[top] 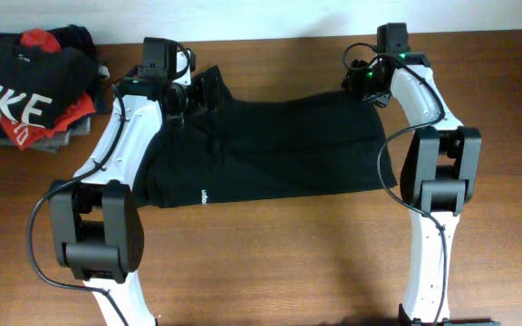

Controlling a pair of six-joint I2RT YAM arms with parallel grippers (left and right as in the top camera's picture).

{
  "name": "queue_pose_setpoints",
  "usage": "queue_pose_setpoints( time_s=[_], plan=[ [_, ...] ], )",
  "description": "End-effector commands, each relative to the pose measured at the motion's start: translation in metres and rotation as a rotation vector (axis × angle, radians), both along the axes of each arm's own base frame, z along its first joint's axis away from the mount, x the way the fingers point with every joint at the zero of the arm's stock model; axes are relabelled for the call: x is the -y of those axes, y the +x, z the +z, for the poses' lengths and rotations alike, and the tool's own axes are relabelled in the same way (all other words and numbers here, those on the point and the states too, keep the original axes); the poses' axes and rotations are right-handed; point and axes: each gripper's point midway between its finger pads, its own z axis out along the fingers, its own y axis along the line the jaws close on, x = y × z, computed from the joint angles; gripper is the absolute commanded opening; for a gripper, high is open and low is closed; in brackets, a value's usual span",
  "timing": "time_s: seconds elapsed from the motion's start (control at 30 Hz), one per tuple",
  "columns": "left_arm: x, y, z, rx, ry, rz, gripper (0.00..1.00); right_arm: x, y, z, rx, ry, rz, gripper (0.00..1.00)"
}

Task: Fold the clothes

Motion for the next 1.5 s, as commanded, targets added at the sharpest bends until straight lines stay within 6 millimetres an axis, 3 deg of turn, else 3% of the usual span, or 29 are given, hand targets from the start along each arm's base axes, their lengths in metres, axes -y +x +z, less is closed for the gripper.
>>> queue_pose_setpoints(
  time_s=[0.0, 0.07, 0.1, 0.17, 0.3, 0.5, 0.77, 0.9, 1.13, 1.47],
  plan=[
    [0.008, 0.011, 0.010, 0.081, -0.009, -0.075, 0.99, -0.004, 0.000, -0.016, -0.026, -0.010, -0.006, 0.75],
    [0.009, 0.020, 0.018, 0.128, -0.015, -0.076, 0.95, -0.001, -0.001, -0.017, -0.032, -0.025, -0.020, 0.76],
    [0.010, 0.028, 0.024, 0.171, -0.019, -0.076, 0.79, 0.001, -0.002, -0.017, -0.034, -0.032, -0.025, 0.75],
    [0.011, 0.035, 0.030, 0.210, -0.022, -0.075, 0.70, 0.000, -0.002, -0.017, -0.034, -0.032, -0.025, 0.75],
    [0.009, 0.055, 0.023, 0.279, 0.000, -0.069, 0.70, 0.000, -0.003, -0.018, -0.042, -0.032, -0.024, 0.76],
    [0.013, 0.080, -0.013, 0.322, 0.056, -0.126, 0.71, 0.000, -0.008, -0.020, -0.063, -0.031, -0.023, 0.76],
    [0.021, 0.123, -0.021, 0.403, 0.234, -0.107, 0.71, -0.015, -0.011, -0.021, -0.070, -0.033, 0.003, 0.76],
    [0.030, 0.127, -0.028, 0.425, 0.355, -0.134, 0.71, -0.023, -0.011, -0.021, -0.070, -0.033, 0.018, 0.76],
    [0.019, 0.126, -0.059, 0.370, 0.426, -0.099, 0.71, -0.023, -0.015, -0.022, -0.085, -0.034, 0.018, 0.77],
    [0.014, 0.130, -0.074, 0.375, 0.470, -0.101, 0.70, -0.022, -0.017, -0.023, -0.096, -0.038, 0.017, 0.76]
  ],
)
